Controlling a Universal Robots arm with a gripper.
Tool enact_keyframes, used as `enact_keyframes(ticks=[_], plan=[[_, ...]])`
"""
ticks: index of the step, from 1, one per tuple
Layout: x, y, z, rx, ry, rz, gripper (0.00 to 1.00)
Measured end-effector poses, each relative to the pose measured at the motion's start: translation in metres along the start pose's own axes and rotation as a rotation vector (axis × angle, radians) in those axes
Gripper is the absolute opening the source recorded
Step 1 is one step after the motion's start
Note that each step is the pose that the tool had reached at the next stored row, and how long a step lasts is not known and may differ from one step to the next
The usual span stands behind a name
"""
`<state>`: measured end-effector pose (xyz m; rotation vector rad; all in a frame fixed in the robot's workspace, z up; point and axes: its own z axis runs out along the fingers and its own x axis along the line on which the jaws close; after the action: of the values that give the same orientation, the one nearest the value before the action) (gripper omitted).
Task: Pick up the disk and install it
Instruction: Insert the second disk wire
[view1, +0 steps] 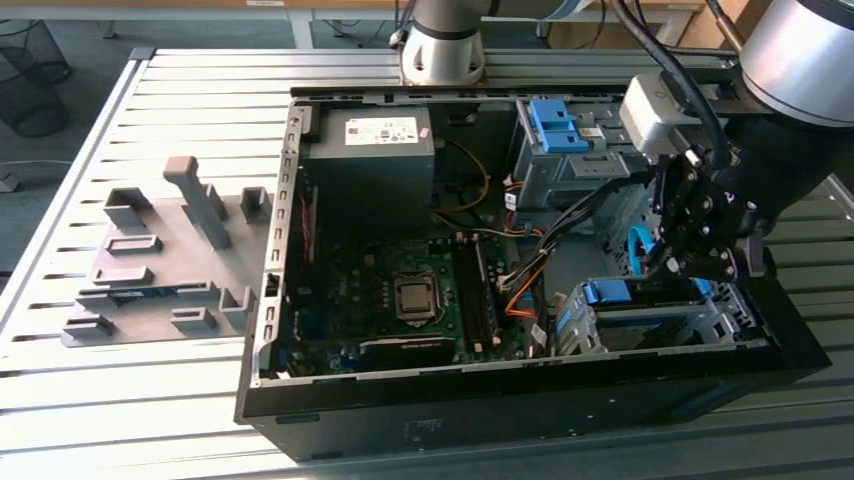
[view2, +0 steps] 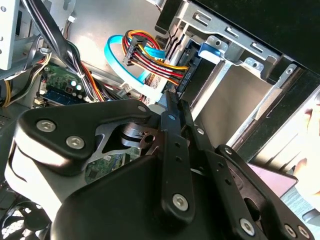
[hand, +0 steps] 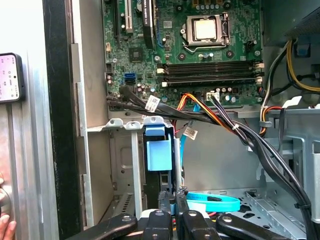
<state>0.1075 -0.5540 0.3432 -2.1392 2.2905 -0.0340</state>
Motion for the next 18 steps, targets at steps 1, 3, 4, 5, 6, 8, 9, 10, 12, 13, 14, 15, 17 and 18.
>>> enact_keyframes(ticks=[1, 3, 4, 5, 6, 8, 9, 10, 12, 13, 14, 15, 17, 18], plan=[[0.0000, 0.0000, 0.0008, 0.0000, -0.0004, 0.000, 0.16], [0.0000, 0.0000, 0.0018, 0.0000, 0.0000, 0.000, 0.16], [0.0000, 0.0001, 0.0023, 0.0000, 0.0001, 0.000, 0.16], [0.0000, 0.0001, 0.0028, -0.0001, 0.0000, 0.000, 0.16], [0.0000, 0.0001, 0.0034, -0.0002, -0.0001, 0.000, 0.16], [0.0000, 0.0000, 0.0042, -0.0006, -0.0004, 0.000, 0.16], [0.0000, -0.0002, 0.0044, -0.0009, -0.0005, 0.000, 0.16], [-0.0001, -0.0005, 0.0046, -0.0013, -0.0008, 0.000, 0.16], [-0.0001, -0.0011, 0.0049, -0.0034, -0.0043, 0.000, 0.16], [-0.0002, -0.0014, 0.0048, -0.0052, -0.0061, 0.000, 0.16], [-0.0002, -0.0015, 0.0048, -0.0059, -0.0066, 0.000, 0.16], [-0.0002, -0.0015, 0.0050, -0.0061, -0.0067, 0.000, 0.16], [-0.0001, -0.0016, 0.0055, -0.0065, -0.0068, 0.000, 0.16], [0.0000, -0.0016, 0.0057, -0.0065, -0.0067, 0.000, 0.16]])
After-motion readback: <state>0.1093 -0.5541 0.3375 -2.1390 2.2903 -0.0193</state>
